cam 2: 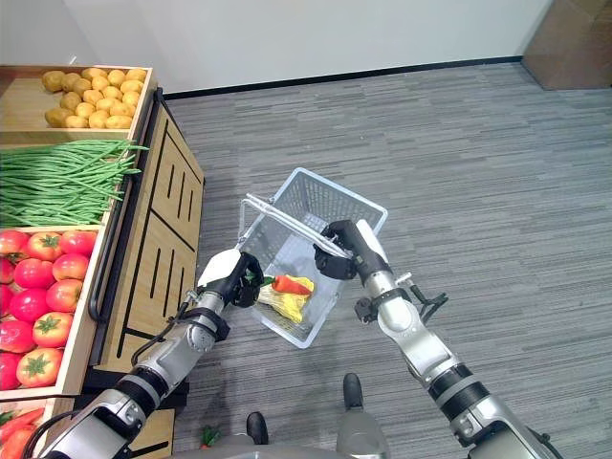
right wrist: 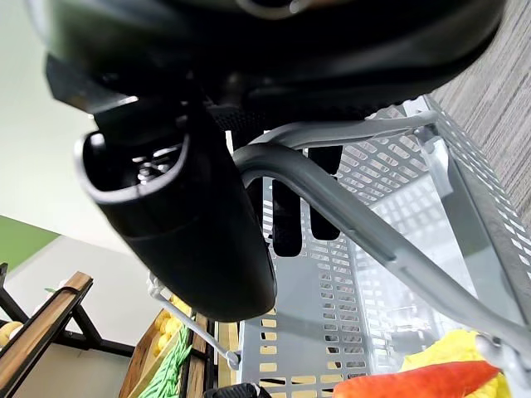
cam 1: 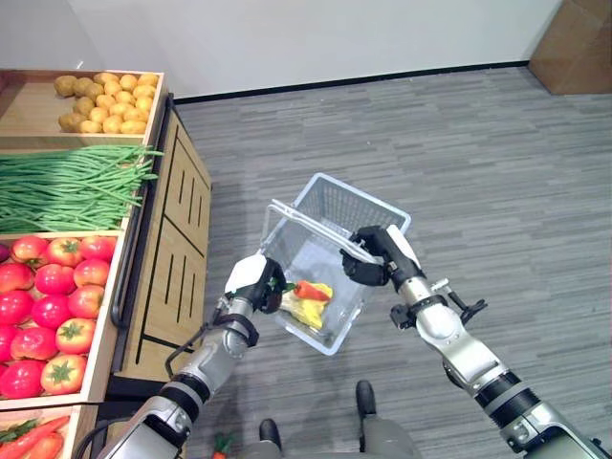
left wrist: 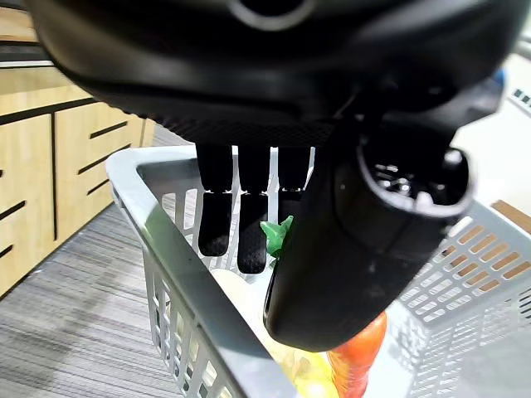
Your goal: Get the vegetables into the basket
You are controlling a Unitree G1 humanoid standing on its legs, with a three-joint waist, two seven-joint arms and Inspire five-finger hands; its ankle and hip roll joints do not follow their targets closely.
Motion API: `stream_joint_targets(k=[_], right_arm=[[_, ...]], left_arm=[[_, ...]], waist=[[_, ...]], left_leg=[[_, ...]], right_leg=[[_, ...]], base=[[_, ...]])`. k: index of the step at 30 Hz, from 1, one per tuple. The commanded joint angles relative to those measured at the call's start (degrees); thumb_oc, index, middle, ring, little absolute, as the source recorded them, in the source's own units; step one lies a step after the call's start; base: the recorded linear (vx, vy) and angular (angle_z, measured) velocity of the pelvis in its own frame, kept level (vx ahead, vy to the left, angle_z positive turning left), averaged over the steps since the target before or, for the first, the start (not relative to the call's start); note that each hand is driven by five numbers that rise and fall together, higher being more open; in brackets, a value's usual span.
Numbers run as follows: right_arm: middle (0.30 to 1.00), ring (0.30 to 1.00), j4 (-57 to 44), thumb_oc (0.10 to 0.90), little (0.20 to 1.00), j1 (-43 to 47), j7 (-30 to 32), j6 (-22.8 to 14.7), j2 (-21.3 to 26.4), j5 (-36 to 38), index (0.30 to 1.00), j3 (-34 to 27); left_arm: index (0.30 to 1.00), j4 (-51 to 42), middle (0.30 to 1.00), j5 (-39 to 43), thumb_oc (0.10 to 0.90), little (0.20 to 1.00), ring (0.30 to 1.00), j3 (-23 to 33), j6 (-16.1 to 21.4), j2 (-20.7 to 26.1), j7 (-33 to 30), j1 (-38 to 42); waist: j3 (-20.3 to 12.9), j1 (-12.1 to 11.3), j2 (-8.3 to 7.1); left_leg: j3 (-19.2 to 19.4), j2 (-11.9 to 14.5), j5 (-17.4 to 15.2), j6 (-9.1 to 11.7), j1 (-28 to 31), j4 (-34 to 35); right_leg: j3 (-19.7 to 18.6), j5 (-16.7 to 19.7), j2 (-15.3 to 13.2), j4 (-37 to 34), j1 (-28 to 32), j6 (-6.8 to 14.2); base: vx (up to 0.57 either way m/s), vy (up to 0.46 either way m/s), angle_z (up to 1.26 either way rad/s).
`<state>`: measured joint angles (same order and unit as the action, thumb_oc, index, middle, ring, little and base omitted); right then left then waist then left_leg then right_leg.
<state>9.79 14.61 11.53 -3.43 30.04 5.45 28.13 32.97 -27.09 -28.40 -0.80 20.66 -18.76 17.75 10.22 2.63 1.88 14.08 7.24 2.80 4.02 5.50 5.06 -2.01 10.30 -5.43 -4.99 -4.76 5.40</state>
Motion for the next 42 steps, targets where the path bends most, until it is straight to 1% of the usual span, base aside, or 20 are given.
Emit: stream_joint_targets(k=[1,2,11,15,17,19,22,24,25,27,28,30,31,32,33,34,35,38,40,42], right_arm=[[0.300,0.300,-14.66,0.400,0.300,4.48,1.08,-11.03,-4.86,4.58,0.300,-1.22],[0.300,0.300,-14.63,0.400,0.300,4.82,1.13,-11.06,-4.94,4.64,0.300,-1.07],[0.300,0.300,-13.60,0.400,0.300,4.64,1.46,-10.79,-4.87,4.54,0.300,-0.73],[0.300,0.300,-12.81,0.400,0.300,4.20,1.60,-10.65,-4.82,4.27,0.300,-1.04],[0.300,0.300,-9.66,0.400,0.300,3.05,3.05,-10.22,-4.68,3.16,0.300,-2.73],[0.300,0.300,-8.69,0.400,0.300,2.66,3.65,-10.12,-4.72,2.62,0.300,-3.36],[0.300,0.300,-4.63,0.400,0.300,1.19,5.41,-9.21,-4.32,-0.18,0.300,-6.11],[0.300,0.300,-0.84,0.400,0.300,0.35,6.56,-8.25,-3.84,-2.29,0.300,-8.44],[0.300,0.300,-0.10,0.400,0.300,0.13,6.71,-8.14,-3.92,-2.96,0.300,-9.09],[0.300,0.300,3.14,0.400,0.300,-0.47,7.36,-7.53,-3.54,-4.06,0.300,-11.28],[0.300,0.300,5.86,0.400,0.300,-0.79,8.10,-7.12,-3.15,-5.37,0.300,-13.05],[0.300,0.300,9.60,0.400,0.300,-0.79,9.02,-6.48,-2.71,-6.87,0.300,-14.55],[0.300,0.300,9.69,0.400,0.300,-0.76,9.04,-6.54,-2.75,-6.88,0.300,-14.54],[0.300,0.300,13.82,0.400,0.300,-0.49,9.14,-6.38,-2.68,-6.95,0.300,-15.57],[0.300,0.300,13.83,0.400,0.300,-0.48,9.15,-6.40,-2.69,-6.95,0.300,-15.56],[0.300,0.300,17.62,0.400,0.300,-0.69,9.38,-5.84,-2.13,-7.91,0.300,-16.27],[0.300,0.300,19.80,0.400,0.300,-0.94,9.63,-5.55,-1.93,-8.05,0.300,-16.96],[0.300,0.300,25.45,0.400,0.300,-1.38,9.97,-4.95,-1.74,-7.37,0.300,-18.83],[0.300,0.300,29.68,0.400,0.300,-1.33,9.83,-4.38,-1.39,-7.48,0.300,-19.54],[0.300,0.300,34.82,0.400,0.300,-1.45,9.67,-3.76,-0.90,-7.31,0.300,-20.58]], left_arm=[[0.613,5.76,0.613,-2.26,0.624,0.613,0.613,0.80,1.28,0.90,-4.62,8.20],[1.000,5.67,1.000,-2.19,0.900,1.000,1.000,0.52,1.37,0.70,-4.62,8.39],[1.000,4.50,1.000,-4.69,0.900,1.000,1.000,-2.89,1.81,-0.13,-3.62,9.53],[1.000,4.31,1.000,-4.86,0.900,1.000,1.000,-3.05,2.09,-0.15,-3.49,9.19],[1.000,2.46,1.000,-2.80,0.900,1.000,1.000,-2.21,3.37,0.12,-3.81,7.76],[1.000,1.25,1.000,-2.09,0.900,1.000,1.000,-1.93,3.76,0.42,-3.78,6.74],[1.000,-4.12,1.000,1.72,0.900,1.000,1.000,-0.47,6.63,1.40,-3.50,2.39],[1.000,-7.87,1.000,5.12,0.900,1.000,1.000,0.27,8.83,2.22,-1.94,-1.36],[1.000,-9.19,1.000,5.82,0.900,1.000,1.000,0.29,9.22,2.63,-1.14,-2.45],[1.000,-12.25,1.000,8.42,0.900,1.000,1.000,0.17,11.01,3.78,1.55,-4.96],[1.000,-14.82,1.000,11.67,0.900,1.000,1.000,0.25,12.59,4.71,3.79,-7.18],[1.000,-16.64,1.000,15.73,0.900,1.000,1.000,0.27,13.65,5.68,6.77,-9.46],[1.000,-16.74,1.000,15.83,0.900,1.000,1.000,0.29,13.63,5.77,6.88,-9.49],[1.000,-18.01,1.000,16.71,0.900,1.000,1.000,-0.14,14.73,7.51,8.62,-10.53],[1.000,-18.02,1.000,16.71,0.900,1.000,1.000,-0.13,14.72,7.53,8.63,-10.53],[1.000,-16.53,1.000,21.40,0.900,1.000,1.000,0.55,14.60,7.18,9.51,-12.52],[1.000,-15.65,1.000,24.37,0.900,1.000,1.000,1.50,14.41,6.99,10.14,-13.81],[1.000,-14.19,1.000,29.66,0.900,1.000,1.000,3.89,14.13,7.18,12.34,-16.80],[1.000,-10.79,1.000,31.31,0.900,1.000,1.000,5.56,13.52,6.61,13.25,-18.25],[1.000,-5.16,1.000,30.42,0.900,1.000,1.000,6.78,12.57,5.45,13.68,-19.35]], waist=[[-7.26,0.65,-2.85],[-7.17,0.67,-2.84],[-7.30,0.72,-2.89],[-7.39,0.70,-2.85],[-7.56,0.43,-2.75],[-7.60,0.33,-2.75],[-7.66,-0.30,-2.73],[-7.73,-0.99,-2.68],[-7.82,-1.12,-2.71],[-7.91,-1.59,-2.64],[-7.90,-1.98,-2.54],[-7.79,-2.37,-2.47],[-7.80,-2.35,-2.50],[-7.70,-2.71,-2.44],[-7.71,-2.70,-2.45],[-7.50,-3.06,-2.43],[-7.37,-3.21,-2.35],[-7.00,-3.50,-2.10],[-6.55,-3.63,-1.95],[-6.10,-3.75,-1.83]], left_leg=[[-0.99,0.71,0.70,2.41,-2.17,-0.06],[-1.00,0.71,0.72,2.41,-2.22,-0.06],[-1.45,0.60,0.69,2.29,-2.32,-0.06],[-1.53,0.56,0.66,2.26,-2.27,-0.06],[-1.81,0.45,0.67,2.24,-2.21,-0.06],[-1.97,0.42,0.66,2.22,-2.21,-0.06],[-2.56,0.34,0.74,2.16,-2.21,-0.06],[-3.12,0.24,0.75,2.09,-2.31,-0.06],[-3.35,0.22,0.75,2.07,-2.33,-0.06],[-3.87,0.04,0.75,1.98,-2.48,-0.06],[-4.30,-0.10,0.75,1.90,-2.62,-0.06],[-4.81,-0.22,0.83,1.86,-2.87,-0.06],[-4.83,-0.22,0.83,1.86,-2.88,-0.06],[-5.14,-0.39,0.86,1.80,-3.07,-0.06],[-5.15,-0.39,0.87,1.80,-3.08,-0.06],[-5.43,-0.51,1.02,1.78,-3.33,-0.06],[-5.59,-0.52,1.08,1.75,-3.48,-0.06],[-6.02,-0.58,1.28,1.71,-3.88,-0.06],[-6.38,-0.59,1.50,1.70,-4.32,-0.06],[-6.62,-0.67,1.71,1.69,-4.76,-0.06]], right_leg=[[3.61,-4.75,-2.44,-0.01,4.13,4.16],[3.59,-4.77,-2.42,-0.01,4.11,4.15],[3.86,-4.91,-2.50,-0.01,4.40,4.14],[3.93,-5.01,-2.50,-0.01,4.53,4.08],[4.21,-5.10,-2.55,-0.01,4.86,3.90],[4.35,-5.14,-2.58,-0.01,4.97,3.88],[4.72,-5.34,-2.64,-0.01,5.40,3.73],[5.09,-5.47,-2.77,-0.01,5.70,3.64],[5.26,-5.51,-2.82,-0.01,5.81,3.63],[5.79,-5.58,-2.87,-0.01,6.01,3.63],[6.11,-5.64,-2.97,-0.01,6.14,3.63],[6.39,-5.66,-3.03,-0.01,6.24,3.62],[6.42,-5.67,-3.04,-0.01,6.24,3.62],[6.58,-5.67,-3.08,-0.01,6.32,3.64],[6.58,-5.67,-3.09,-0.01,6.32,3.64],[6.87,-5.61,-3.09,-0.01,6.28,3.66],[6.97,-5.54,-3.12,-0.01,6.18,3.65],[7.19,-5.44,-3.15,-0.01,5.91,3.65],[7.29,-5.36,-3.15,-0.01,5.64,3.61],[7.38,-5.23,-3.19,-0.01,5.35,3.59]], base=[[0.00,0.000,0.00],[0.00,0.000,0.00],[0.00,0.000,0.00],[0.00,0.000,0.00],[0.00,0.000,0.00],[0.00,-0.001,0.02],[0.01,-0.010,0.08],[0.01,-0.018,0.12],[0.01,-0.017,0.18],[0.01,-0.012,0.22],[0.01,-0.017,0.17],[0.00,-0.012,0.09],[0.00,-0.006,0.05],[0.00,-0.004,0.07],[-0.02,-0.016,0.09],[-0.02,-0.017,0.12],[-0.02,-0.017,0.11],[-0.02,-0.010,0.07],[-0.03,-0.014,0.08],[-0.04,-0.016,0.09]])
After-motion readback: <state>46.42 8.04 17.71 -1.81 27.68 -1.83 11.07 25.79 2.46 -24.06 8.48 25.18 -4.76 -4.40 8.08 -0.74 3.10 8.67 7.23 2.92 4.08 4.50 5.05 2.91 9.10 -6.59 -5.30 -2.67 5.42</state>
